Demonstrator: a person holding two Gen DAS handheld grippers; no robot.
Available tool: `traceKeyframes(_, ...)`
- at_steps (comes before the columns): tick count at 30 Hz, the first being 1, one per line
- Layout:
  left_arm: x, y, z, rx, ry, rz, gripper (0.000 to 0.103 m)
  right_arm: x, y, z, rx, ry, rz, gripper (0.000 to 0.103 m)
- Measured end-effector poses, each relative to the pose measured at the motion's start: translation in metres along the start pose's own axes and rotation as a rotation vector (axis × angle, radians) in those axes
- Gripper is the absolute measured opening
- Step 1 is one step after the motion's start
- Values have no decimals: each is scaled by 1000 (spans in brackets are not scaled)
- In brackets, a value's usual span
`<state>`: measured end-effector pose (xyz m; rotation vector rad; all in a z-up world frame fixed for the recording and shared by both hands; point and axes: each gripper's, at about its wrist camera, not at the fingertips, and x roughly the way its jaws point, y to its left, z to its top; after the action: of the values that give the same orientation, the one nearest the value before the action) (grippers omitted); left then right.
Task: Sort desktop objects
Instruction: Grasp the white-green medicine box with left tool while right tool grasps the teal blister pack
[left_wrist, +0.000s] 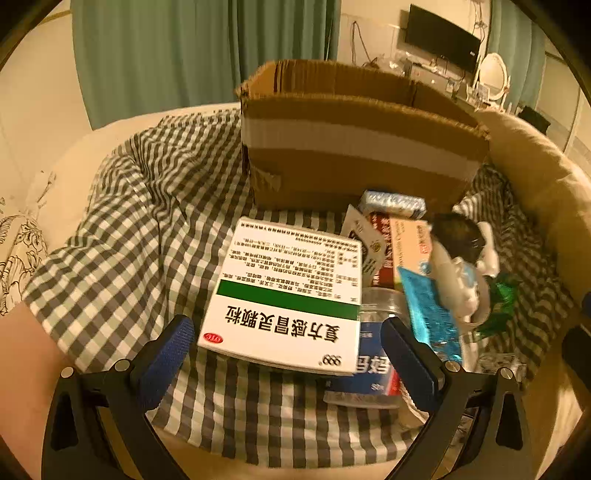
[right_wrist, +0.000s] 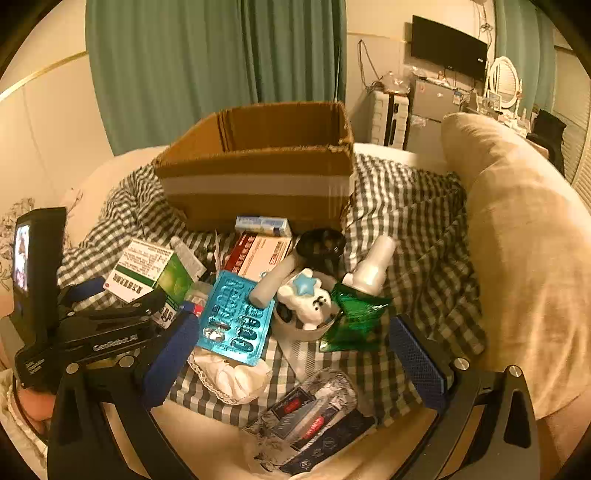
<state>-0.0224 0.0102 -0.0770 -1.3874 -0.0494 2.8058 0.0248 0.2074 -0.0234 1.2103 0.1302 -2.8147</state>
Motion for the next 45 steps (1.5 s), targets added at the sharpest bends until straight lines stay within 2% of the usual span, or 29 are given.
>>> traceKeyframes(3,14,0,0,6,21,11,103,12,4,-3,12,36,30,103)
traceKeyframes(5,15,4,0,-25,5,-17,101,20,6,-5,26,58,54,103)
traceKeyframes(6,14,7,-1,-49,-5,-43,99,24,8,-6,32,69,63,103)
traceKeyframes(8,12,12,0,-89,-8,-73,87,33,10,-7,49,90,81,103)
traceKeyframes(13,16,22,3,-136,-2,-106,87,54,15,-7,96,138,113,102)
traceKeyframes(24,22,29,8,-150,-6,-114,86,97,30,-9,108,215,117,98)
traceKeyframes(30,37,23,2,-114,52,-100,86,106,30,-15,95,241,121,82)
traceKeyframes(31,38,24,1,-113,55,-97,86,107,30,-14,93,239,120,72)
traceKeyframes(32,38,24,0,-113,53,-99,86,106,31,-14,87,238,117,68)
traceKeyframes(41,26,28,-3,-119,37,-90,84,91,34,-16,29,219,97,68)
traceKeyframes(45,14,37,-4,-163,24,-124,84,78,35,-15,26,201,103,68)
